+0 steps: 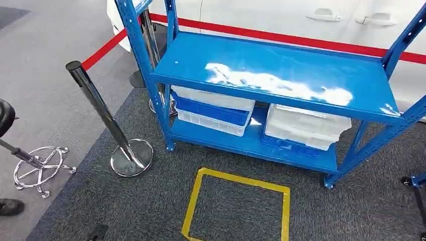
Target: Take the parts from the cabinet and place them on the table.
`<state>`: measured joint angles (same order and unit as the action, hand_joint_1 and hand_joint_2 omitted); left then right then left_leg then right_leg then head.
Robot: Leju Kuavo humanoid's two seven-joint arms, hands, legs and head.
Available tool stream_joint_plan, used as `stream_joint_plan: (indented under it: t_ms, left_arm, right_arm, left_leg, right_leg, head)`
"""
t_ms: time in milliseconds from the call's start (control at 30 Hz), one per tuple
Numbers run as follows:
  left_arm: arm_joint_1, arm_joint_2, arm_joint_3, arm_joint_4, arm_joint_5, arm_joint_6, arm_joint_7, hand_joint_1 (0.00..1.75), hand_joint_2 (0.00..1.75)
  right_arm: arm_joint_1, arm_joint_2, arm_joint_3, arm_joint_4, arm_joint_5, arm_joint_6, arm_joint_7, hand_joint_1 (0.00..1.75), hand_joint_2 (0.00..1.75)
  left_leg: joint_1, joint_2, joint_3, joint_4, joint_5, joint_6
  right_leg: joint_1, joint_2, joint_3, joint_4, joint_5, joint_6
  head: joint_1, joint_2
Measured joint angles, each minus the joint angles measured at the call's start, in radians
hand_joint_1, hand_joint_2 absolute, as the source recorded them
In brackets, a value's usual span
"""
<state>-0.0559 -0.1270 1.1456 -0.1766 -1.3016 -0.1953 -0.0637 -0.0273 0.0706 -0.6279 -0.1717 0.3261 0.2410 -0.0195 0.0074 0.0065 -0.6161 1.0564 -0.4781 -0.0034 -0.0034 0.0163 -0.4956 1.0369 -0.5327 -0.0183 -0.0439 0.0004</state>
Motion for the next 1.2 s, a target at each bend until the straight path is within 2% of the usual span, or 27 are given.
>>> stream_joint_plan:
  t_ms: [33, 67, 100, 133, 200, 267, 300, 333, 433, 567, 600, 667, 700, 1133, 1167, 1200]
  left_arm:
    - [-0.002, 0.001, -0.001, 0.000, 0.005, -0.001, 0.000, 0.00, 1.75]
    - [-0.003, 0.002, -0.001, 0.000, 0.006, -0.001, 0.001, 0.00, 1.75]
    - [-0.002, 0.002, -0.001, 0.001, 0.003, 0.005, 0.007, 0.00, 1.75]
    - [-0.003, 0.001, -0.003, 0.001, -0.001, 0.011, 0.014, 0.00, 1.75]
    - [-0.005, 0.002, -0.009, 0.001, -0.011, 0.020, 0.030, 0.00, 1.75]
    - [0.001, 0.004, -0.041, 0.001, 0.001, 0.024, 0.044, 0.00, 1.75]
    - [0.004, 0.005, -0.063, 0.001, 0.024, 0.028, 0.046, 0.00, 1.75]
    - [0.006, 0.007, -0.081, 0.001, 0.047, 0.031, 0.048, 0.00, 1.75]
    - [0.017, 0.013, -0.144, -0.002, 0.126, 0.043, 0.051, 0.00, 1.75]
    - [0.033, 0.024, -0.230, -0.016, 0.235, 0.058, 0.052, 0.00, 1.75]
    - [0.037, 0.026, -0.248, -0.018, 0.260, 0.060, 0.052, 0.00, 1.75]
    - [0.046, 0.032, -0.293, -0.026, 0.314, 0.067, 0.052, 0.00, 1.75]
    - [0.050, 0.034, -0.313, -0.030, 0.336, 0.070, 0.052, 0.00, 1.75]
    - [0.110, 0.064, -0.594, -0.085, 0.686, 0.116, 0.055, 0.00, 1.75]
    - [0.115, 0.066, -0.622, -0.090, 0.719, 0.119, 0.055, 0.00, 1.75]
    - [0.119, 0.069, -0.640, -0.094, 0.742, 0.123, 0.055, 0.00, 0.00]
  right_arm:
    - [-0.002, 0.000, 0.007, 0.000, 0.009, 0.012, 0.000, 0.00, 1.75]
    - [-0.001, 0.000, 0.014, 0.000, 0.025, 0.030, 0.000, 0.00, 1.75]
    - [-0.001, 0.000, 0.025, 0.000, 0.049, 0.057, 0.005, 0.00, 1.75]
    - [0.001, 0.000, 0.039, 0.001, 0.069, 0.081, 0.012, 0.00, 1.75]
    - [0.000, 0.000, 0.070, 0.002, 0.103, 0.119, 0.036, 0.00, 1.75]
    - [0.001, 0.000, 0.102, 0.001, 0.118, 0.142, 0.061, 0.00, 1.75]
    - [0.002, -0.001, 0.119, 0.000, 0.117, 0.140, 0.065, 0.00, 1.75]
    - [0.004, -0.002, 0.133, -0.001, 0.111, 0.135, 0.066, 0.00, 1.75]
    - [0.011, -0.007, 0.170, -0.008, 0.087, 0.112, 0.066, 0.00, 1.75]
    - [0.027, -0.012, 0.216, -0.022, 0.050, 0.079, 0.065, 0.00, 1.75]
    - [0.030, -0.013, 0.225, -0.025, 0.041, 0.072, 0.065, 0.00, 1.75]
    - [0.037, -0.015, 0.246, -0.031, 0.023, 0.056, 0.064, 0.00, 1.75]
    - [0.039, -0.015, 0.255, -0.035, 0.015, 0.050, 0.063, 0.00, 1.75]
    - [0.085, -0.030, 0.381, -0.093, -0.107, -0.056, 0.047, 0.00, 1.75]
    - [0.089, -0.031, 0.393, -0.099, -0.118, -0.066, 0.047, 0.00, 0.00]
    - [0.092, -0.032, 0.401, -0.103, -0.127, -0.073, 0.046, 0.00, 0.00]
  left_leg:
    - [0.000, -0.001, 0.005, 0.001, 0.011, 0.013]
    - [-0.001, -0.002, 0.006, 0.000, 0.023, 0.020]
    - [0.005, -0.004, 0.007, -0.007, 0.030, 0.020]
    - [0.002, -0.003, 0.006, -0.008, 0.031, 0.018]
    - [0.002, -0.006, 0.007, -0.012, 0.030, 0.019]
    - [0.002, -0.006, 0.011, -0.014, 0.025, 0.026]
    - [0.002, -0.007, 0.011, -0.014, 0.024, 0.028]
    - [0.001, -0.008, 0.011, -0.014, 0.022, 0.030]
    - [0.000, -0.007, 0.013, -0.014, 0.020, 0.033]
    - [-0.002, -0.007, 0.014, -0.014, 0.020, 0.034]
    - [-0.003, -0.007, 0.014, -0.014, 0.020, 0.034]
    - [-0.004, -0.007, 0.014, -0.014, 0.020, 0.034]
    - [-0.004, -0.007, 0.014, -0.013, 0.020, 0.035]
    - [-0.002, -0.007, 0.019, -0.017, 0.022, 0.034]
    - [-0.002, -0.007, 0.019, -0.017, 0.022, 0.034]
    - [-0.002, -0.007, 0.019, -0.017, 0.022, 0.034]
  right_leg:
    - [0.001, 0.001, -0.007, 0.002, -0.007, 0.008]
    - [0.000, 0.001, -0.005, -0.001, -0.011, 0.014]
    - [0.003, 0.000, -0.002, 0.002, -0.015, 0.013]
    - [0.004, 0.000, -0.006, -0.001, -0.002, 0.004]
    - [0.003, -0.002, -0.002, -0.008, -0.001, 0.007]
    - [0.003, -0.004, 0.005, -0.018, -0.003, 0.006]
    - [0.004, -0.004, 0.011, -0.026, -0.008, -0.002]
    - [0.004, -0.004, 0.014, -0.030, -0.014, -0.012]
    - [0.004, -0.005, 0.016, -0.032, -0.014, -0.012]
    - [0.002, -0.005, 0.016, -0.034, -0.011, -0.005]
    - [0.001, -0.005, 0.016, -0.034, -0.011, -0.002]
    - [0.000, -0.005, 0.017, -0.034, -0.010, 0.013]
    - [0.000, -0.005, 0.017, -0.034, -0.010, 0.017]
    - [0.001, -0.005, 0.017, -0.033, -0.010, 0.020]
    - [0.001, -0.005, 0.017, -0.033, -0.010, 0.020]
    - [0.001, -0.005, 0.017, -0.033, -0.010, 0.020]
  head:
    - [-0.003, 0.000]
    - [-0.002, 0.000]
    - [-0.002, 0.000]
    - [-0.002, 0.000]
    - [-0.002, 0.000]
    - [-0.002, 0.000]
    - [-0.002, 0.000]
    - [-0.002, 0.000]
    - [-0.002, 0.000]
    - [-0.002, 0.000]
    - [-0.002, 0.000]
    - [-0.002, 0.000]
    - [-0.002, 0.000]
    - [-0.002, 0.000]
    - [-0.002, 0.000]
    - [-0.002, 0.000]
